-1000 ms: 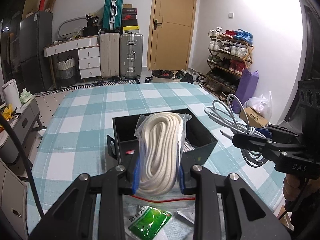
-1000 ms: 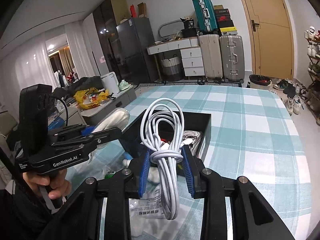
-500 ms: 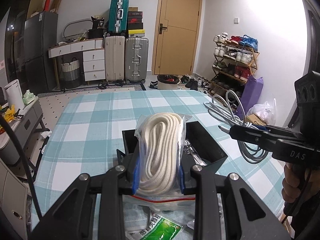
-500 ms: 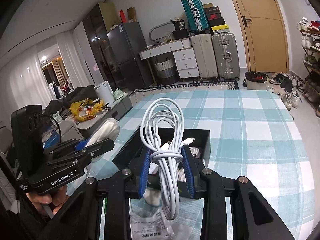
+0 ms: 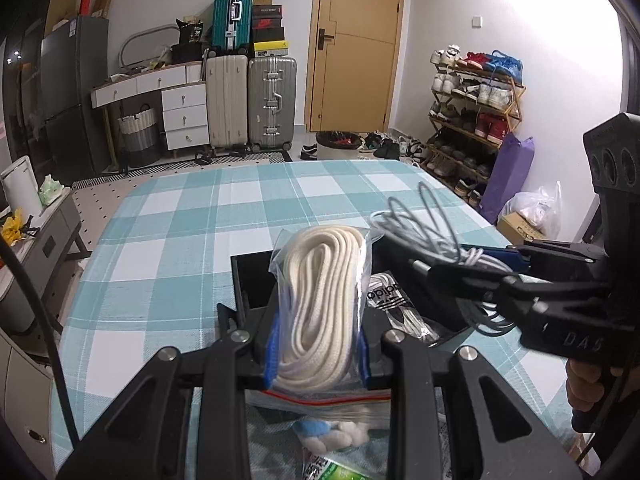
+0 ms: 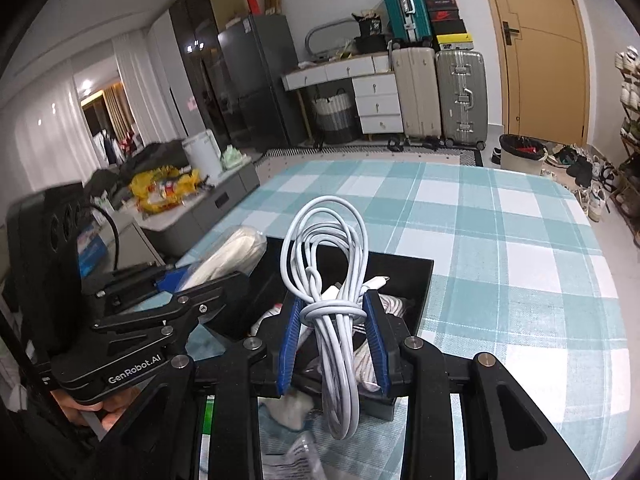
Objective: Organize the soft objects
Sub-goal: 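Lift the strap bag and cable and carry both over the black box, then open left gripper releasing strap bag into box while right gripper drops cable in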
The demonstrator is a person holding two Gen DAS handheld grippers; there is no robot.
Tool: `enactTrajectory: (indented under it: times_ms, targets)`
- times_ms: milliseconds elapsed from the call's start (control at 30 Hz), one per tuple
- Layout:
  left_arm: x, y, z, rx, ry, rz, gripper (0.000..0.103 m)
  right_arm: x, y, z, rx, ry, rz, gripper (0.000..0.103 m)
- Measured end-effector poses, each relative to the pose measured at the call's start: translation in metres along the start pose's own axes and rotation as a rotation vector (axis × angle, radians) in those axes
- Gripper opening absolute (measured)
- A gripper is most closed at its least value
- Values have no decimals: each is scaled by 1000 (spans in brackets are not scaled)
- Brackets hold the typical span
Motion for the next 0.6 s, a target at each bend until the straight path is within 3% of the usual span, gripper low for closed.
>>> enactTrajectory:
  times_ms: [600]
  targets:
    - [29,3,-4,39,-32,45,28,56,3,2,-128,50,94,31]
Point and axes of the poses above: each gripper's, at about its wrist camera, not at the fingertips, and x roughly the way its jaws point, z to its left, y to its underside, the point moved 2 cm from there along x, roughly the way its jaws point, and after that the axes turned 2 degrees about y, right-handed, at the moved point
